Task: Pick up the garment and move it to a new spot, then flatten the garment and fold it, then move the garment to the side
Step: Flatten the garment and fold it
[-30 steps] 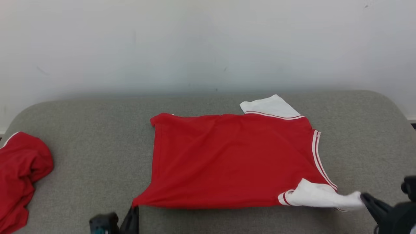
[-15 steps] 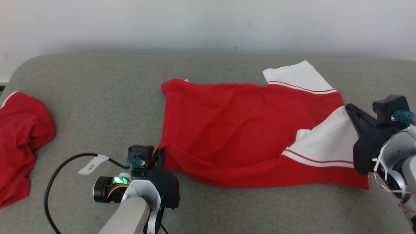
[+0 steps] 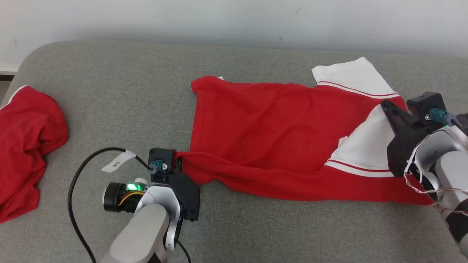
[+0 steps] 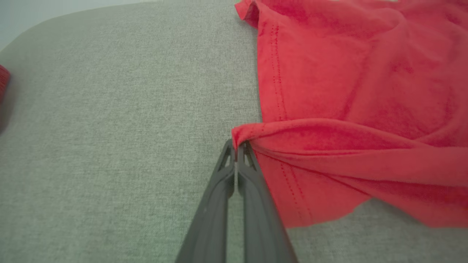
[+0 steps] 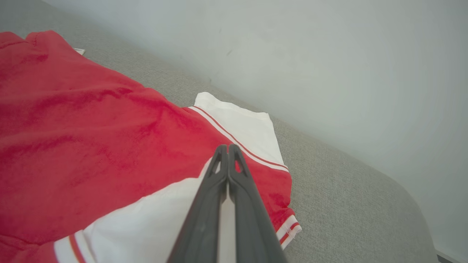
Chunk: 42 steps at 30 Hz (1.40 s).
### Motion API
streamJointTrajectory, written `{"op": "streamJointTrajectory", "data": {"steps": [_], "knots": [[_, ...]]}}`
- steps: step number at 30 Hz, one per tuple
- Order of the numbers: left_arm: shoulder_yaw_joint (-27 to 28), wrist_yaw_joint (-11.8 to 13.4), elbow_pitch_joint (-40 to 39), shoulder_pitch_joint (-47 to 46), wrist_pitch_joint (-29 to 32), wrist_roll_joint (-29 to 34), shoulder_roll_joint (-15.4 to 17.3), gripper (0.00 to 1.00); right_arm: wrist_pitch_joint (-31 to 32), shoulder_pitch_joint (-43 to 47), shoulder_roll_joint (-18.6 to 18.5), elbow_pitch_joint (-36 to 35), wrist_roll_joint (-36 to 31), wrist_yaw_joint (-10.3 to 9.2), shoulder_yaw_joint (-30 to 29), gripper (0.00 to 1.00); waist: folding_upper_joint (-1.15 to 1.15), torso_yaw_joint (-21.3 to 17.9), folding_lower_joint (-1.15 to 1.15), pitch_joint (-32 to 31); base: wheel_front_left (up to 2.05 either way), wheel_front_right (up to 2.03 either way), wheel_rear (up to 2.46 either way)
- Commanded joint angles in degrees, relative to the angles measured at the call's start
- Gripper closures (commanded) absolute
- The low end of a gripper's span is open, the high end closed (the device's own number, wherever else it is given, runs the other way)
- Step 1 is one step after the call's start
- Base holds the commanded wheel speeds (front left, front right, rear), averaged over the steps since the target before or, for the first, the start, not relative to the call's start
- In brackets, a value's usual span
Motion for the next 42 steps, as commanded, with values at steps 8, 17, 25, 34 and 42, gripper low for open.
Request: {"op": "streamJointTrajectory", "data": {"steps": [8, 17, 25, 34, 42], "knots": [[-0.6, -1.1, 2.1, -2.2, -3.4, 0.3, -0.7, 0.0, -6.6, -3.4, 3.8, 9.0, -2.3, -0.1, -5.7, 0.0, -0.01, -0.1, -0.01, -0.5, 0.0, 0.0, 0.0], [-1.3, -1.7, 1.1, 4.5, -3.4, -1.2, 0.3, 0.0, -1.1, 2.8, 6.2, 10.1, 1.3, -0.1, -14.6, 0.0, -0.01, 0.3, -0.01, -4.4, 0.0, 0.0, 0.0], [-2.0, -1.5, -0.3, 6.5, -2.7, -1.9, 0.0, 0.0, 10.2, 11.8, 7.6, 2.4, 0.6, -0.1, -21.0, 0.0, -0.01, -1.1, -0.01, -5.7, 0.0, 0.0, 0.0], [-1.0, -0.7, 0.1, 5.4, -2.2, -3.5, -0.3, 0.0, 19.4, 18.7, 12.0, -7.3, -5.6, -0.1, -27.5, 0.0, -0.01, -2.9, -0.01, -4.0, 0.0, 0.0, 0.0], [-1.0, -0.3, 2.0, 3.9, -2.8, -4.1, -0.9, 0.0, 24.7, 21.0, 14.9, -10.2, -7.7, -0.1, -31.1, 0.0, -0.01, -2.4, -0.01, -1.2, 0.0, 0.0, 0.0]]}}
